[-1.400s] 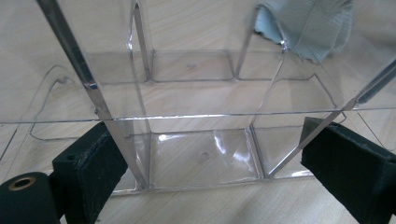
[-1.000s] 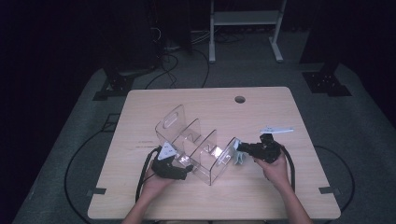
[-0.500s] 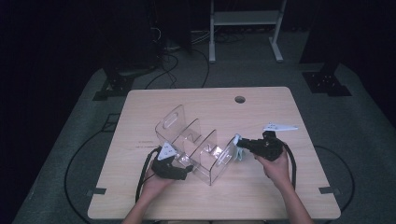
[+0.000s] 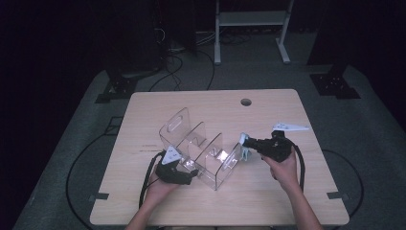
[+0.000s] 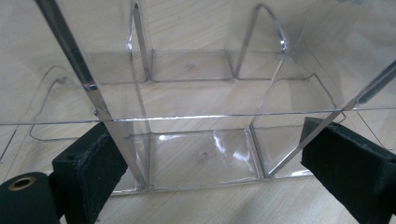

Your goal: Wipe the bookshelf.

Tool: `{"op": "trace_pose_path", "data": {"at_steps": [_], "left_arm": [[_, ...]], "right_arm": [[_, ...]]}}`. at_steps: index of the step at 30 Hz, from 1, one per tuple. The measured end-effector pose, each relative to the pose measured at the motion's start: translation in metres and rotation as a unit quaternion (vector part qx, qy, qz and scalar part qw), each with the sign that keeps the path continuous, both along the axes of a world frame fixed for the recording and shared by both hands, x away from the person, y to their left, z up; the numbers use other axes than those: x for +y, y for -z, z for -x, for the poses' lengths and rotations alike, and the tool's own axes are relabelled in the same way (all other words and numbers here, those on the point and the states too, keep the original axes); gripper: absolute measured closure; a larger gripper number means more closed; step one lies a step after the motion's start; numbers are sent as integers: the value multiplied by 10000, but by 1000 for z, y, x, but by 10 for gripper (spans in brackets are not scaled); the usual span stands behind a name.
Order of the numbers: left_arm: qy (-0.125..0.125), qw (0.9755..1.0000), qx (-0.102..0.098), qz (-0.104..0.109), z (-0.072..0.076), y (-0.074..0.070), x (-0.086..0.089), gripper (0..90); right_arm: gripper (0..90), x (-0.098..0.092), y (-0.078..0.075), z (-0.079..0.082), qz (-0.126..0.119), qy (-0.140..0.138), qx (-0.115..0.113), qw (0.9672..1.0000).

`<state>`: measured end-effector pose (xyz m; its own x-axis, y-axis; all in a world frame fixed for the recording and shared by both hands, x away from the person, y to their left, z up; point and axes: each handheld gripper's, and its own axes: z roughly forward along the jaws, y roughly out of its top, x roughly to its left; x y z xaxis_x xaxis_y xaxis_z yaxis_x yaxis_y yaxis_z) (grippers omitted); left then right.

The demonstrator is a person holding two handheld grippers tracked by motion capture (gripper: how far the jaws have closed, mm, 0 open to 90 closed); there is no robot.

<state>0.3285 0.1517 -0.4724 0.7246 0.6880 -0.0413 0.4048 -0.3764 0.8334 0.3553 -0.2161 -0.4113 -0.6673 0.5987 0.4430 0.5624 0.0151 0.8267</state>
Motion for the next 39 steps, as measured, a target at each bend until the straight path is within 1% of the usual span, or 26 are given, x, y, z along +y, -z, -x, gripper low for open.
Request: {"op": "trace_pose_path", "data": {"at_steps": [3,4,6,9,10,13,14,15,16,17,18,19,21,23,24,25,26,28,29,30,33,35,36,37,38,39], "left_arm": [[9,10000,33,-29,0,0,0,75],[10,10000,32,-31,0,0,0,75],[3,10000,35,-26,0,0,0,75],[-2,10000,33,-19,0,0,0,75],[-1,10000,31,-17,0,0,0,75],[-16,10000,36,-21,1,0,0,75],[-24,10000,36,-24,1,-1,0,75],[-33,10000,36,-21,1,-1,0,76],[-33,10000,39,-25,1,-1,0,76],[-30,10000,35,-26,1,-1,0,76],[-35,10000,33,-28,1,-1,0,76],[-39,10000,33,-28,1,-1,0,76],[-37,10000,38,-14,1,-1,0,76],[-42,10000,40,-5,1,-1,0,76],[-41,10000,34,-5,2,-1,0,76],[-49,10000,26,8,2,0,0,76],[-46,10000,20,-22,2,-1,-1,76],[-47,10000,33,-41,2,-1,-1,76],[-47,10000,33,-41,2,-1,-1,76],[-50,10000,30,-38,2,-1,-1,76],[-58,10000,25,6,2,0,-1,76],[-42,10000,24,-7,1,0,0,76],[-38,10000,22,-10,1,0,0,76],[-35,10000,19,-13,1,0,0,76],[-35,10000,23,-11,1,0,0,76],[-35,10000,23,-11,1,0,0,76]], "right_arm": [[825,4,-6,4,73,-6,-80,9999],[825,6,-10,7,98,-33,-170,9998],[826,11,-17,10,62,-129,-234,9996],[826,22,-22,17,227,-192,-337,9990],[826,25,-23,21,266,-267,-394,9985],[826,33,-26,31,306,-458,-419,9976],[826,37,-26,35,275,-593,-434,9969],[826,39,-27,37,313,-629,-465,9964],[826,41,-29,38,414,-579,-487,9963],[827,42,-30,39,452,-556,-489,9962],[828,44,-32,41,432,-593,-497,9961],[828,47,-32,43,381,-690,-496,9957],[828,55,-31,48,378,-882,-505,9941],[827,64,-31,53,349,-1188,-475,9912],[826,68,-31,56,409,-1238,-509,9902],[826,69,-33,58,531,-1203,-623,9894],[825,68,-33,57,578,-1154,-669,9894],[825,62,-34,53,630,-895,-731,9913],[825,62,-34,53,630,-895,-731,9913],[827,56,-35,49,642,-669,-689,9933],[829,60,-34,54,685,-707,-728,9925],[829,69,-34,60,661,-942,-691,9909],[829,75,-33,65,683,-1100,-662,9894],[829,80,-33,70,703,-1290,-655,9870],[829,87,-32,76,798,-1435,-703,9839],[829,87,-32,76,798,-1435,-703,9839]]}}
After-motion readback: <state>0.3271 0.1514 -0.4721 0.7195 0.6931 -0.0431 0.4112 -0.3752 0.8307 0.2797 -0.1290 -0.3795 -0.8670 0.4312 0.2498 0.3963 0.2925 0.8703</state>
